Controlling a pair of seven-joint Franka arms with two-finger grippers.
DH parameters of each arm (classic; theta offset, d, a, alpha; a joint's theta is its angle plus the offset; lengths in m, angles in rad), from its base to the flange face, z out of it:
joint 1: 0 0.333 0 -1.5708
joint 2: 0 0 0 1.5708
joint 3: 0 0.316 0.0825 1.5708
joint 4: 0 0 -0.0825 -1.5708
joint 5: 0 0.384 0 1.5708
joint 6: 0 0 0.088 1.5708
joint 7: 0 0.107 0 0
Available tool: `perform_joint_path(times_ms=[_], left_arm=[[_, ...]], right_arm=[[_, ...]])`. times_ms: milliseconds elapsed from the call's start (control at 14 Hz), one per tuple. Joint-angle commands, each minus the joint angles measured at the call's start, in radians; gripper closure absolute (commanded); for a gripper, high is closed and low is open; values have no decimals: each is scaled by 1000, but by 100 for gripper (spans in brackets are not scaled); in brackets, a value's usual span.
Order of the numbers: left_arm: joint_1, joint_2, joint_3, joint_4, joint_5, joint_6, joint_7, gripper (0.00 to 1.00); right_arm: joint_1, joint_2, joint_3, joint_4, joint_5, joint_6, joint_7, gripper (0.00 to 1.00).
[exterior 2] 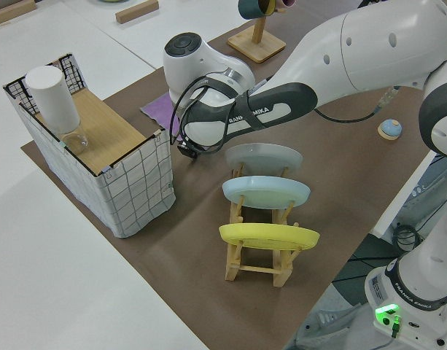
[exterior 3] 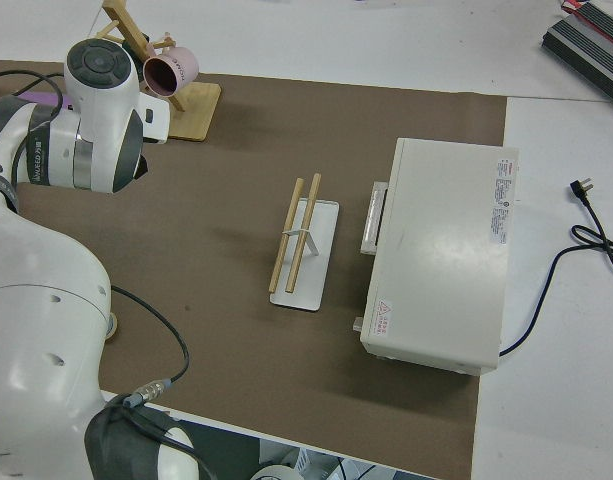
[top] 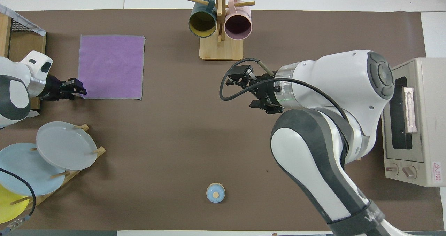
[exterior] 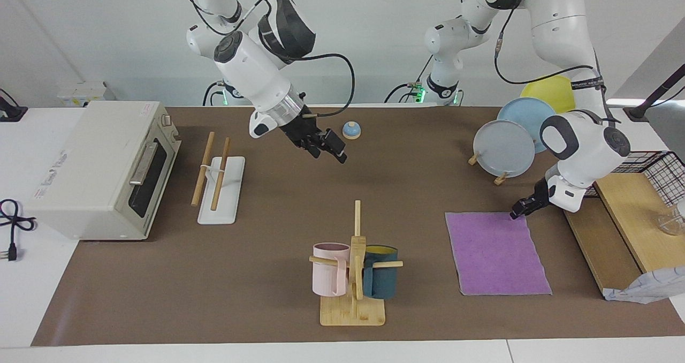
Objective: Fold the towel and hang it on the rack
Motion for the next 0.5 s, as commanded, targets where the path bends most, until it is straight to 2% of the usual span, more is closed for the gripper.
perform_joint_path(times_ms=[0,143,286,357,429], left_arm=[[11,25,-7,36,-15,-28,19,62],[11,25,-7,36,-15,-29,20,85],[9,25,-7,33,-16,-23,20,90],[9,25,-5,31,-16,-23,20,99],[9,23,-7,33,-15,-25,20,100]], right_arm=[[41,-20,-2,-26,51,37,86,0],[70,-20,-2,-44,68,110,174,0],[88,-25,-2,-66,102,164,194,0],[101,-28,-2,-81,110,190,195,0],[113,-31,-2,-92,111,202,195,0]])
